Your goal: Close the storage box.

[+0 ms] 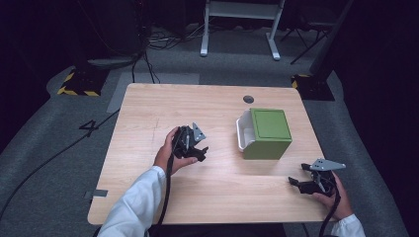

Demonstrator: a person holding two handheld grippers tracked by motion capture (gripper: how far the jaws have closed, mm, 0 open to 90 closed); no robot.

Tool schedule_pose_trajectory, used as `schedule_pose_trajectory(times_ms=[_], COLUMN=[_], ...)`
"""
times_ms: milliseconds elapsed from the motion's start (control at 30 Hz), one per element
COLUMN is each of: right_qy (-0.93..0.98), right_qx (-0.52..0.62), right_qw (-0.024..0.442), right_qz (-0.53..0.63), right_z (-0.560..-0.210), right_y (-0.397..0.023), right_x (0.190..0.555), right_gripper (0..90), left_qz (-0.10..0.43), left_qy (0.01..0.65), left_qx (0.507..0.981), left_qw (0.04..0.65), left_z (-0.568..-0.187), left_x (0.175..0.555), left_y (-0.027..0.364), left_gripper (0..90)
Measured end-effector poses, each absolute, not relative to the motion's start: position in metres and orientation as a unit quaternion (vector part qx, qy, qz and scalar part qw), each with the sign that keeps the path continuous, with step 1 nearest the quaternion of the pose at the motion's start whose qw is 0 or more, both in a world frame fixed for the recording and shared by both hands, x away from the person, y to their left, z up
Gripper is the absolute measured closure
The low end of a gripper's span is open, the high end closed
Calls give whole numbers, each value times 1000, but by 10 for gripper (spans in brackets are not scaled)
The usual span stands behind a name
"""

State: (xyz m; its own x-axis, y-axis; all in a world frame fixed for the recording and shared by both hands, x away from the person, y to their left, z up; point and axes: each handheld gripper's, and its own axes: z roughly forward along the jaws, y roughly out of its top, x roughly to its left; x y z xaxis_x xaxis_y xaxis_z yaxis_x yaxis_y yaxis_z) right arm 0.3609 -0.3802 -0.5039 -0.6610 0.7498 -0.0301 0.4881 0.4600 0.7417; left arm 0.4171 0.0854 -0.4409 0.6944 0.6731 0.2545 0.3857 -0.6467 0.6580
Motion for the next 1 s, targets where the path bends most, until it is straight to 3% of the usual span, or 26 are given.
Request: schedule_pose_trajectory(times_ms=[1000], right_qy=[835], right_qx=[371], right_qw=[178], right_qz=[364], right_z=[-504], right_y=[-381], right_x=[361], right_gripper=[154], left_qz=[226], left_qy=[357], left_qx=[870], left_qw=[252], left_z=[-475], left_x=[366], left_y=[188], left_gripper=[173])
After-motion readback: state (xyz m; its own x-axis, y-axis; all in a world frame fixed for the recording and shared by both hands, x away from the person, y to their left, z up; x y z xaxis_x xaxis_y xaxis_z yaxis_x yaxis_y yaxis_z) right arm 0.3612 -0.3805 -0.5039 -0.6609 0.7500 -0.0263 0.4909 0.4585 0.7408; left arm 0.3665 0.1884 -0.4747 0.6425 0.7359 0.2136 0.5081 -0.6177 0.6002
